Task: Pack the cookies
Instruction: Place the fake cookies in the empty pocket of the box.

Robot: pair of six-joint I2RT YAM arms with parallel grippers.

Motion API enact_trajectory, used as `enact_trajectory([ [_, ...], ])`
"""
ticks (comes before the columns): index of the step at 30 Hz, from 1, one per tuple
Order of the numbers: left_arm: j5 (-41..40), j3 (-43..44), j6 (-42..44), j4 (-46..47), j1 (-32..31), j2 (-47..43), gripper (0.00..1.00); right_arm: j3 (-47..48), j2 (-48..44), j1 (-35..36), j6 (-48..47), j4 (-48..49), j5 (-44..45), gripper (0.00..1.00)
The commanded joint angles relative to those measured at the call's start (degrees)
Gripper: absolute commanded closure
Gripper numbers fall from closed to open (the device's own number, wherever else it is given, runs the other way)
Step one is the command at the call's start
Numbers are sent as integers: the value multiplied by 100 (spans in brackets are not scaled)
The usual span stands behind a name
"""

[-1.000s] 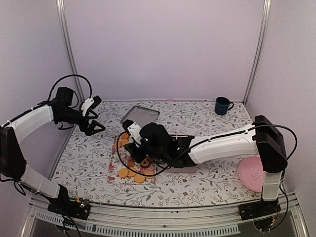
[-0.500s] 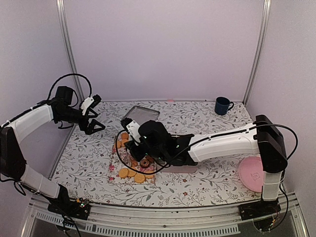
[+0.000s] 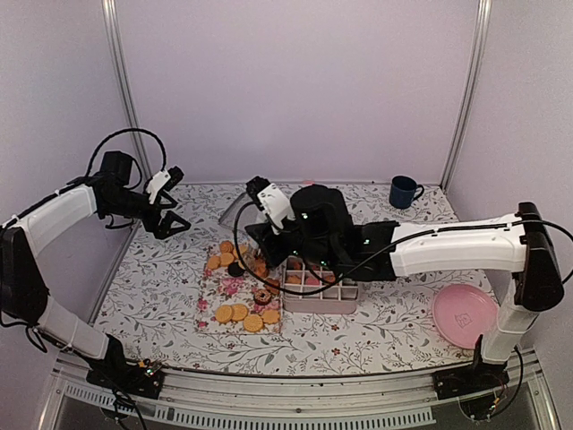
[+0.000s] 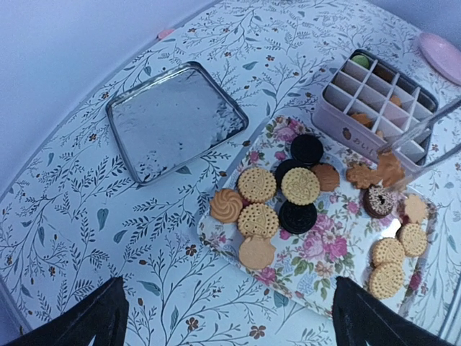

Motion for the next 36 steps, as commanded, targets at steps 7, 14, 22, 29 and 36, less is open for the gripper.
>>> enact_trajectory([
  [7,55,271,53,-229,11,245,1,-1541,-2220,-248,383,-902,933,80],
  [14,146,275,27,-309,6,363,1,-2490,-3338,-366,887,-1409,1256,80],
  [22,195,281,-26,-309,8,357,1,-2622,-3418,-612,806,-1435,1302,80],
  [29,168,251,-10,-309,6,339,1,-2780,-3350,-855,756,-1235,1127,78],
  [36,141,224,17,-309,6,331,1,-2810,-3229,-941,748,-1093,1005,66],
])
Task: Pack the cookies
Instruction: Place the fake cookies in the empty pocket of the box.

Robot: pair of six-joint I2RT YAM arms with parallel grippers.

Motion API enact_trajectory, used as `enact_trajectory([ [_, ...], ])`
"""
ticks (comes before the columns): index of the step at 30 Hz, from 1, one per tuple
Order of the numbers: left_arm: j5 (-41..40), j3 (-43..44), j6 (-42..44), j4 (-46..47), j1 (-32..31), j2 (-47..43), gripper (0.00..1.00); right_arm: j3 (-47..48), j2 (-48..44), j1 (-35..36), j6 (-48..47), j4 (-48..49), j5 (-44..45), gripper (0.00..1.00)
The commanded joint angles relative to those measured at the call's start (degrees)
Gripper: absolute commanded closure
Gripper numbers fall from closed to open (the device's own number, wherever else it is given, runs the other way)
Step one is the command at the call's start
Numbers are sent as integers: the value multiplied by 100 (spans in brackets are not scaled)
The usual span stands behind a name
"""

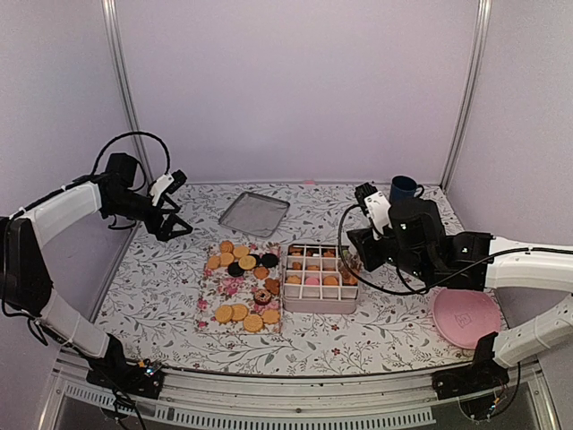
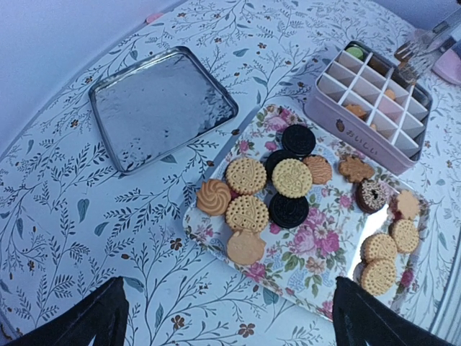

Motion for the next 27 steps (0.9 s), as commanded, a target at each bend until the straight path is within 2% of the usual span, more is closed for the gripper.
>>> enact_trajectory([
  [1,48,67,16,-47,6,-17,1,-14,76,-69,-12,393,-101,66],
  [11,30,67,14,-49,8,-52,1,49,142,-78,-31,472,-188,62],
  [19,6,75,-10,-61,23,-55,1,459,124,-86,-385,515,-182,62],
  [22,38,94,-23,-108,52,8,1,714,329,-78,-566,720,-367,62],
  [27,92,89,-109,-186,204,214,1,1347,1205,-79,-935,1203,-922,62],
])
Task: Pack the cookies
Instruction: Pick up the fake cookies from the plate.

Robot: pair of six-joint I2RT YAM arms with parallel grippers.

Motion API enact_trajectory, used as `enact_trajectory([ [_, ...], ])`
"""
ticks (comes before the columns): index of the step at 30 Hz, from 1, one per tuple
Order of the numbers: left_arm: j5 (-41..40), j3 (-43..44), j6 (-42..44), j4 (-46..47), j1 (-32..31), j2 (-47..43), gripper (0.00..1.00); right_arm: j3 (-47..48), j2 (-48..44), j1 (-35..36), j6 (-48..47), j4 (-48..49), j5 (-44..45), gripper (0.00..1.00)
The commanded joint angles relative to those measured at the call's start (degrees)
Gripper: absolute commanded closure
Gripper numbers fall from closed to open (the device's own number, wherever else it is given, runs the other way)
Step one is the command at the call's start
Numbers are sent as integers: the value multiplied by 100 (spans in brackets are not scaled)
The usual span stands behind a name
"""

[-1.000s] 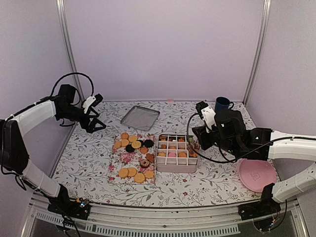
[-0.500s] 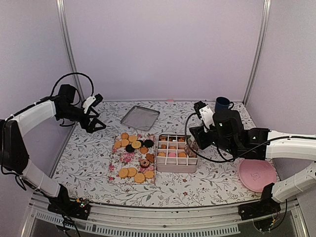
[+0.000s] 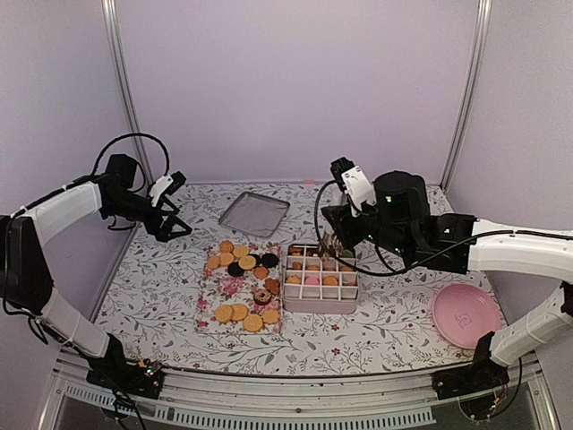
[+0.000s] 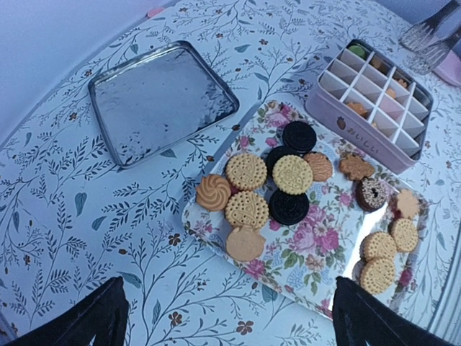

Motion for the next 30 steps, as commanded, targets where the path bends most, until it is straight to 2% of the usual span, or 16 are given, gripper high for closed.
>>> enact_trajectory([
  [1,96,77,-100,-159,196,229,1,723,809,-35,-389,761,-611,62],
  [3,96,26,-111,-172,263,305,1,1009,1279,-38,-469,988,-844,62],
  [10,123,-184,-111,-147,467,368,1,3106,3519,-71,-601,1467,-1788,62],
  [16,89,-416,-70,-59,646,247,1,4753,5133,-177,-524,1691,-2172,63],
  [24,132,-607,-2,-67,707,59,1,5165,6129,-284,-412,2573,-2180,63],
  [30,120,-727,55,-58,712,9,1,5164,6362,-299,-275,3000,-2337,63],
])
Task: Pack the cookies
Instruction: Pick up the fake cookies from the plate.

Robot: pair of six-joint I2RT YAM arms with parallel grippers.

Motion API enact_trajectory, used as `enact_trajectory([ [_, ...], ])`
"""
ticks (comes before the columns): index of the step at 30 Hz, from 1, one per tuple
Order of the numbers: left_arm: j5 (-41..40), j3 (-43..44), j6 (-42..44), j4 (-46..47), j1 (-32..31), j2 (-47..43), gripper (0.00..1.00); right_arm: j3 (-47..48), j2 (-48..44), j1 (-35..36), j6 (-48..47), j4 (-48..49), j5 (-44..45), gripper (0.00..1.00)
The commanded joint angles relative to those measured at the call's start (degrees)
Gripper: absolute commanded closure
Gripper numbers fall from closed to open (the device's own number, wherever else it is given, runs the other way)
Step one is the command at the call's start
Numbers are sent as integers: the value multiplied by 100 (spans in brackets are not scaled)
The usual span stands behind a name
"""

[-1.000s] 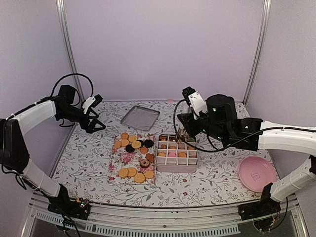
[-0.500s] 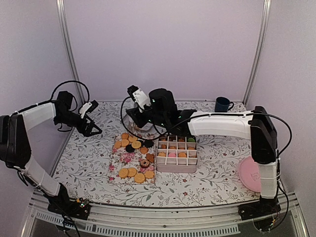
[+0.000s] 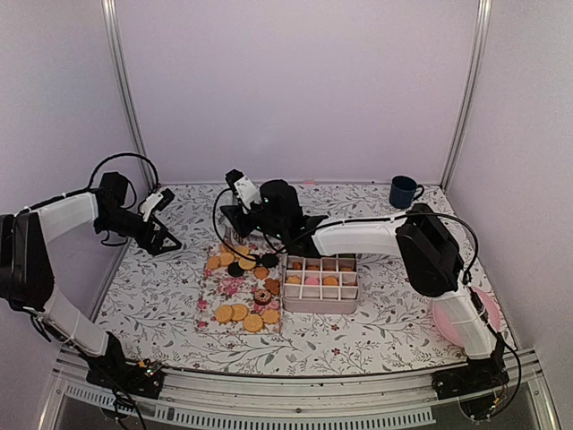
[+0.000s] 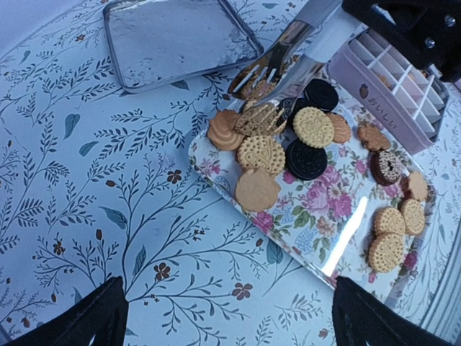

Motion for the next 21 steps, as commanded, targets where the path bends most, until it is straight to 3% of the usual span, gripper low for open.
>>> enact_trajectory([
  [1,93,-118,95,16,57,-122,1,184,190,-20,184,659,-229,63],
  [21,139,-207,123,80,77,-97,1,221,488,-41,206,1572,-217,66],
])
